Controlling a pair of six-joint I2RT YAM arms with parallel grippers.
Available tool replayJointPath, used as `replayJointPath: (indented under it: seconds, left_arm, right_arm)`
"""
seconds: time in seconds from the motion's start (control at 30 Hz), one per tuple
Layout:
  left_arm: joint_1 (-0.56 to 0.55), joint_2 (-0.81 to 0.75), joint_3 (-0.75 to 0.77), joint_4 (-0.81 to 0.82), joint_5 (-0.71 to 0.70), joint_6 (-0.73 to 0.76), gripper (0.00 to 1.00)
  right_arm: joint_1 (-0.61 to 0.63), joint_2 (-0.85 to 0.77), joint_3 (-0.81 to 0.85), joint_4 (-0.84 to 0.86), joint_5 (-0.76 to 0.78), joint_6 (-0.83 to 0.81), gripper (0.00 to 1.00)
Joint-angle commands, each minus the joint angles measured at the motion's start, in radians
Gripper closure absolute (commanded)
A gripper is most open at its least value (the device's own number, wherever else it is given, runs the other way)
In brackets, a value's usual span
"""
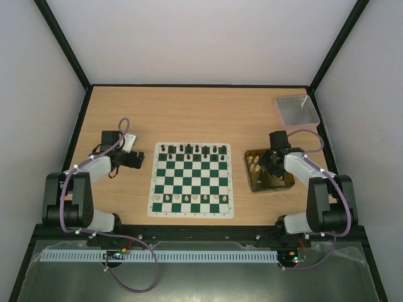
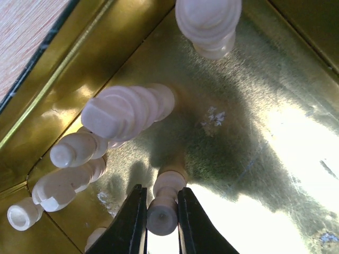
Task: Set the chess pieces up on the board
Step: Pick up the chess piece from the storage box, then place the chess piece on the chessboard.
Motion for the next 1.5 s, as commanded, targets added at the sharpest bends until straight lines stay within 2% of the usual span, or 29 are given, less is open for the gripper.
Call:
replayJointPath:
  seconds: [0.0,0.17,0.27,0.47,0.6,0.8,0.97,1.2,1.47]
  left_arm:
    - [-0.007,0.011,0.006,-0.003,0.003,0.007,0.01]
    - [-0.008,0.019,0.012,-0.006,0.007,0.006,0.01]
    - [-0.008,0.022,0.013,-0.006,0.009,0.006,0.01]
    - [-0.008,-0.002,-0.001,0.005,-0.005,0.000,0.01]
    - [-0.005,-0.016,-0.008,0.017,-0.029,-0.012,0.00]
    - [0.025,-0.030,-0.011,0.033,-0.066,-0.032,0.01]
    - [0.058,-0.051,-0.020,0.050,-0.091,-0.043,0.00]
    - [0.103,-0.053,-0.019,0.066,-0.121,-0.065,0.01]
    - [0.118,-0.032,-0.007,0.058,-0.107,-0.067,0.01]
  right_arm:
    - [-0.002,-0.033,-0.003,-0.020,0.029,-0.003,0.92]
    - [0.017,-0.138,0.038,-0.110,0.083,0.001,0.94]
    - [0.080,-0.198,0.075,-0.173,0.128,0.014,0.94]
    - [0.266,-0.249,0.152,-0.279,0.174,0.050,0.95]
    - [0.474,-0.226,0.226,-0.329,0.225,0.109,0.95]
    - [0.870,-0.016,0.434,-0.368,0.325,0.198,0.95]
    - [1.064,0.211,0.608,-0.336,0.275,0.188,0.95]
    - [1.225,0.479,0.863,-0.380,0.252,0.135,0.96]
    - [1.278,0.593,0.948,-0.385,0.202,0.117,0.96]
